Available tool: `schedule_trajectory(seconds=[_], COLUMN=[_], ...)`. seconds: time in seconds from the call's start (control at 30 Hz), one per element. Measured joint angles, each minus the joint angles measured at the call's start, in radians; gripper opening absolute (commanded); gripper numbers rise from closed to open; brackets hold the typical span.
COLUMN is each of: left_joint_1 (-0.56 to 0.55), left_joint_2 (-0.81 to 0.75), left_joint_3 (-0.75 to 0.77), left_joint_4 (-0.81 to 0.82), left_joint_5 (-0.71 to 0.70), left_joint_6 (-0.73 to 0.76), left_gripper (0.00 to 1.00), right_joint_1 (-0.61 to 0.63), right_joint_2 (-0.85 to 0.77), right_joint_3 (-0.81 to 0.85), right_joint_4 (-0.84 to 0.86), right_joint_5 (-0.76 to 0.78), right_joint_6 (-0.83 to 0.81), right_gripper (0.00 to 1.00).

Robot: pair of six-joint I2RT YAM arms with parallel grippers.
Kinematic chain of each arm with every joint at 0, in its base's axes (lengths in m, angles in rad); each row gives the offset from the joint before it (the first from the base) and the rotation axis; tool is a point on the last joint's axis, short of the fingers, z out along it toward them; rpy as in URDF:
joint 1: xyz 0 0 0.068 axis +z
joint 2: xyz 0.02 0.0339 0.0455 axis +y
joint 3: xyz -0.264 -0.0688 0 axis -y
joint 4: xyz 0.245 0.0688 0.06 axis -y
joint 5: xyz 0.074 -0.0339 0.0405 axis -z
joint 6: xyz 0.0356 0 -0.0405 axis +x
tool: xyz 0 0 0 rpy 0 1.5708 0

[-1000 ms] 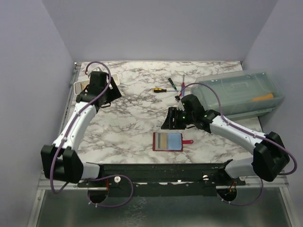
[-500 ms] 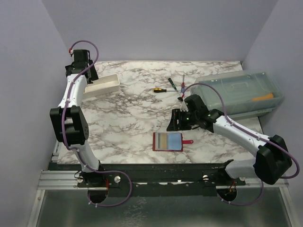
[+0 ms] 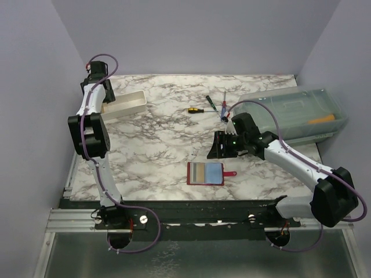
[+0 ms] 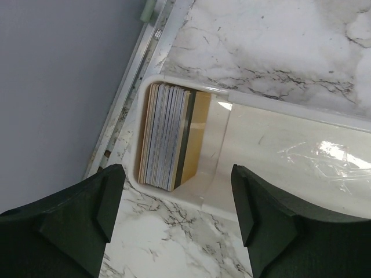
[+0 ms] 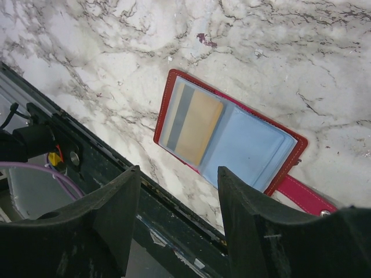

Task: Put the credit cards into the card holder
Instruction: Pick up the credit card from the storage box.

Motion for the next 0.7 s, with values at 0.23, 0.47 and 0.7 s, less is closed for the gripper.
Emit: schedule_trajectory(seconds=[0.23, 0.47, 0.7], left_joint_1=[0.019, 0.023, 0.024], left_joint_2=[0.035, 0.092, 0.158], left_joint_3=[0.020, 0.056, 0.079], left_joint_4=[-0.047, -0.067, -0.077], left_joint_5=[-0.029, -0.064, -0.103], left_joint_6=[0.002, 0.002, 0.001], left_gripper=[0.78, 0.78, 0.74], right_joint_1=[-0.009, -0.009, -0.009], right_joint_2=[-0.001, -0.015, -0.024], right_joint_3=[0.015, 0.015, 0.015], right_joint_4=[-0.008, -0.010, -0.010], right_joint_5=[-0.016, -0.022, -0.024], right_joint_6=[0.000, 0.002, 0.009], right_gripper=[0.59, 0.59, 0.59])
